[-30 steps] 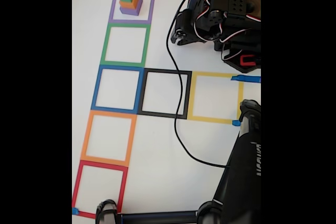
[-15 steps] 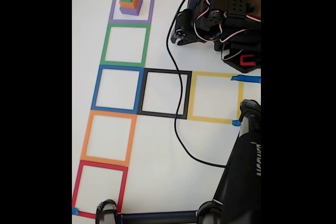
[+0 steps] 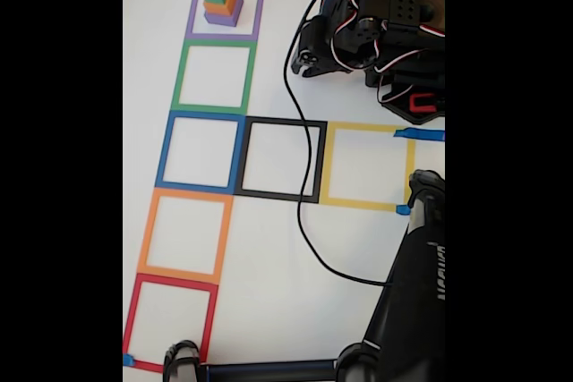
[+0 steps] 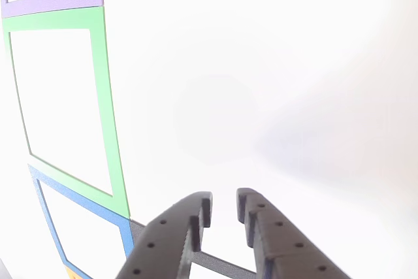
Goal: Tower of hanoi
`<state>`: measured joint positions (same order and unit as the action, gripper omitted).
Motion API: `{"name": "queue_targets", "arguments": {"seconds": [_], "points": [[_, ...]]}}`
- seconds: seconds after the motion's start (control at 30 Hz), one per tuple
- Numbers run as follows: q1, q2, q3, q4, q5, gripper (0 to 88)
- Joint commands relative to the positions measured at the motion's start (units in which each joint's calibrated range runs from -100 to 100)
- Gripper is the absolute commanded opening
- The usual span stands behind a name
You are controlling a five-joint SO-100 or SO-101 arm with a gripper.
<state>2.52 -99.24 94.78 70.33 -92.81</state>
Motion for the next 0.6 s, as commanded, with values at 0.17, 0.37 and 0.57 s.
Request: {"name": "queue_targets", "arguments": {"seconds": [0.17, 0.37, 0.57], "points": [[0.6, -0.7, -0.2, 0.9, -0.4, 0.2], [0.3, -0.7, -0.2, 0.9, -0.1, 0.1], [1.1, -0.7, 0.0, 1.0, -7.2, 0.1]]}}
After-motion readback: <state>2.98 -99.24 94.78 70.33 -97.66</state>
